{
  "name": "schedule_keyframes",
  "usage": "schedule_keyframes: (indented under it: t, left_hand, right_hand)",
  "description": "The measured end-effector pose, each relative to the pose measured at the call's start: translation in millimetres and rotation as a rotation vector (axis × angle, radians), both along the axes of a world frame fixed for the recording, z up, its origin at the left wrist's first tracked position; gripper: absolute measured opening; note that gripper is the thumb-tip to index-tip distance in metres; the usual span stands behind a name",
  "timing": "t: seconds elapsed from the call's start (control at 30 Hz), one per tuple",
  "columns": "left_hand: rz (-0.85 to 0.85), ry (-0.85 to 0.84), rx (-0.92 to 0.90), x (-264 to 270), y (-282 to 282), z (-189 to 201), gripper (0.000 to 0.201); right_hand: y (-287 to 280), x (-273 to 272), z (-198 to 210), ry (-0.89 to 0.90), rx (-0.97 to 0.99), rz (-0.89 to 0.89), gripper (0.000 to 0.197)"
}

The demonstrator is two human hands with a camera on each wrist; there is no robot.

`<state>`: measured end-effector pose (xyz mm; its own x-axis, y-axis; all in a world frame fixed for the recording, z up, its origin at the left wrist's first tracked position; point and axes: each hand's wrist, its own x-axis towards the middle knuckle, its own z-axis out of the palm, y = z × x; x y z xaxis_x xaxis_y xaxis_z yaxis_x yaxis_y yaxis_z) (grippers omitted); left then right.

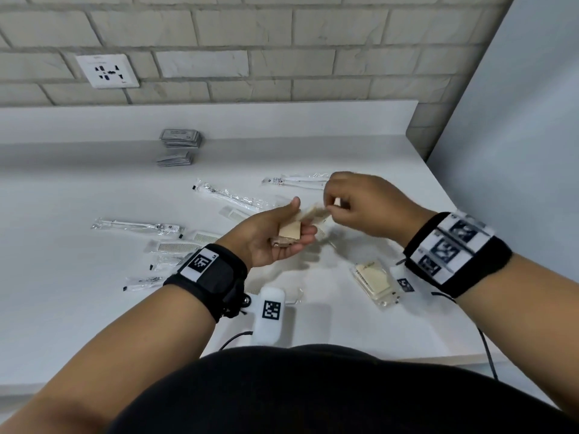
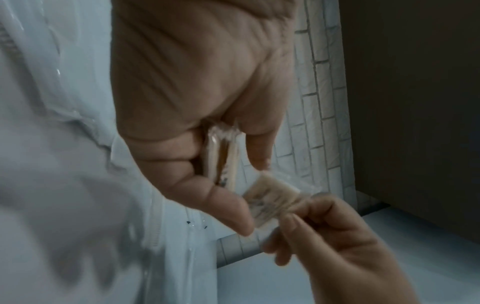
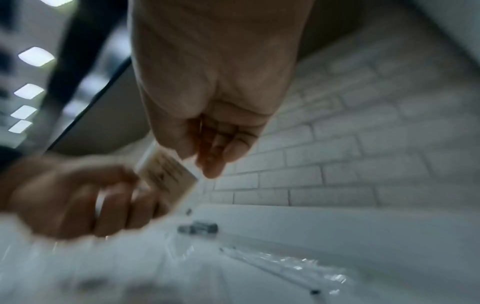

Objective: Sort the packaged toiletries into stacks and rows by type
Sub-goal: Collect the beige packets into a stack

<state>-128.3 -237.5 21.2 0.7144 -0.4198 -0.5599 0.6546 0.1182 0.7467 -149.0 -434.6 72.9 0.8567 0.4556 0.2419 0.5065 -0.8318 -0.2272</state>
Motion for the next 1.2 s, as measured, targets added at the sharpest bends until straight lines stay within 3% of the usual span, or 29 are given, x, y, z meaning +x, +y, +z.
schedule_keyframes:
  t: [0.07,0.17,0.2,0.27,0.33,0.43,0.63,0.73,0.8,0.9,1.03,1.1,1.2]
  left_hand:
    - [0.057,-0.027,-0.063,0,-2,3,0.015]
    - [0.196,-0.148,-0.083,2,-2,2,0.014]
    - [0.221,-0.200,-0.068,2,-2,2,0.013]
    - [0.237,-0.277,-0.041,1,-3,2,0.010]
    - [0.228,-0.327,-0.026,-1,-5,2,0.009]
    - [0.192,-0.359,-0.028,-3,-9,1,0.007]
    - [0.124,-0.343,-0.065,-8,-9,6,0.011]
    - [0.174,-0.324,-0.112,-11,-13,4,0.014]
    - [0.211,-0.308,-0.162,-12,-15,3,0.012]
    - [0.191,-0.274,-0.131,-11,-15,2,0.005]
    - [0.214,-0.158,-0.191,-11,-4,-3,0.015]
    - [0.182,-0.150,-0.203,-13,2,-7,0.021]
    - [0.114,-0.191,-0.160,-17,4,-11,0.022]
  right_hand:
    - [-1,-3,-15,-0.115,-0.103,0.120,0.013]
    - [-4,-3,-28,-0.170,0.111,0.040,0.009]
    - [-4,-4,-29,-0.091,0.278,-0.054,0.009]
    - [-1,-4,-29,0.235,0.650,-0.209,0.024]
    - [5,-3,-27,0.455,0.915,-0.241,0.032]
    - [8,0,-22,0.538,1.066,-0.233,0.020]
    - [3,0,-22,0.548,1.135,-0.258,0.016]
    - [3,-4,-22,0.628,1.092,-0.266,0.027]
    - [6,-8,-25,0.712,1.014,-0.259,0.024]
    - [-1,-9,-25,0.617,0.998,-0.298,0.024]
    - [-35,-5,-7,0.529,0.950,-0.293,0.025]
    - [-51,-7,2,0.579,0.686,-0.260,0.020]
    - [-59,-7,4,0.707,0.135,-0.235,0.020]
